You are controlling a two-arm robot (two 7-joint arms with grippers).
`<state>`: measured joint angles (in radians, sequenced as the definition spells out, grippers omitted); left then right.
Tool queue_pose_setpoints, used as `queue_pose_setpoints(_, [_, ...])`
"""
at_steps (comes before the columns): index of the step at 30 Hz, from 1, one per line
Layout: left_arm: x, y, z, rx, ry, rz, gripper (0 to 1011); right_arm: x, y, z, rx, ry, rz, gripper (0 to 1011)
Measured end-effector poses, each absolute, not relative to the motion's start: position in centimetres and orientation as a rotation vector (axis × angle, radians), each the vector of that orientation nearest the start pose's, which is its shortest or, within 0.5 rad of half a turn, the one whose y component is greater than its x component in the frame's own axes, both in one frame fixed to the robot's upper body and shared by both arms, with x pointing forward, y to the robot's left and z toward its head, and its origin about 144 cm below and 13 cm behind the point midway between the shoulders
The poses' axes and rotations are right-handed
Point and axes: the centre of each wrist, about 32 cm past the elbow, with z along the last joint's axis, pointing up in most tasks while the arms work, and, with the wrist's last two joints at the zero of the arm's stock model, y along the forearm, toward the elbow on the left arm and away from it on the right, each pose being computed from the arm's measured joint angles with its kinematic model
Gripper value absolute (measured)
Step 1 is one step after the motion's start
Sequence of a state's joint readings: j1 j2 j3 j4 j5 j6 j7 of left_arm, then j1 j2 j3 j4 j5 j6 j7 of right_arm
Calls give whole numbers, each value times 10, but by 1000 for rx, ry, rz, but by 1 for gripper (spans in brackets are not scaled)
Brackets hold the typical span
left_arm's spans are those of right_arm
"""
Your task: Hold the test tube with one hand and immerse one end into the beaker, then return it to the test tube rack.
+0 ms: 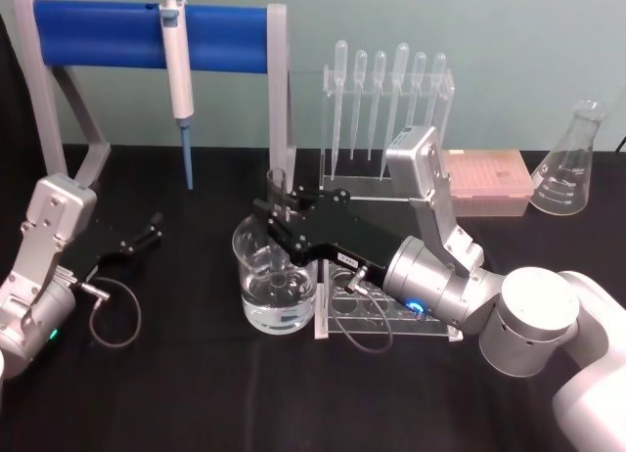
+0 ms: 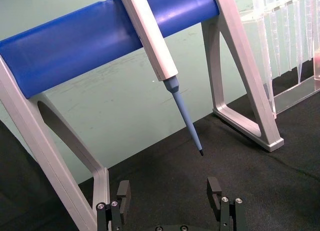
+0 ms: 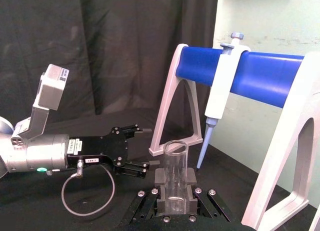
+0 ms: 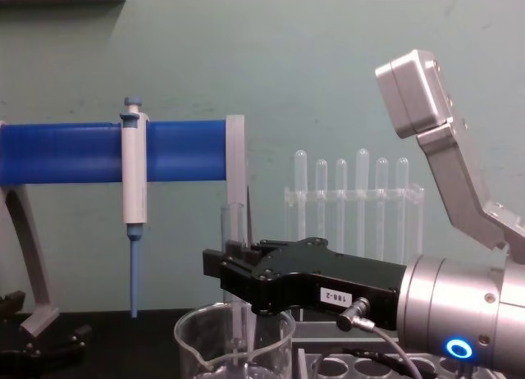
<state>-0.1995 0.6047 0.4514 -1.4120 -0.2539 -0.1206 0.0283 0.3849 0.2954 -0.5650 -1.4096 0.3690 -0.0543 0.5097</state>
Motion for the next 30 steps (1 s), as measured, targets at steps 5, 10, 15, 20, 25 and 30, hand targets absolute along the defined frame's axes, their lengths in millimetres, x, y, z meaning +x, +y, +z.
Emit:
queue_pose_setpoints(5, [489,310,1140,305,-285,1248,1000,528,-163,1187,3,-113,-582,224])
queue_pose_setpoints(10, [489,310,1140,304,-285,1248,1000,528,-163,1187,3,-112,-581,224])
queue_pose_setpoints(15, [489,310,1140,304,-285,1248,1000,528,-163,1187,3,-113,-581,224])
queue_pose_setpoints(20, [489,310,1140,304,-285,1248,1000,529,-163,1187,3,-113,-581,224])
queue_pose_setpoints(25, [489,310,1140,304,-285,1248,1000,529,-163,1188,3,-113,-581,224])
queue_pose_setpoints(30, [489,310,1140,304,-285,1248,1000,529,-163,1188,3,-113,-581,225])
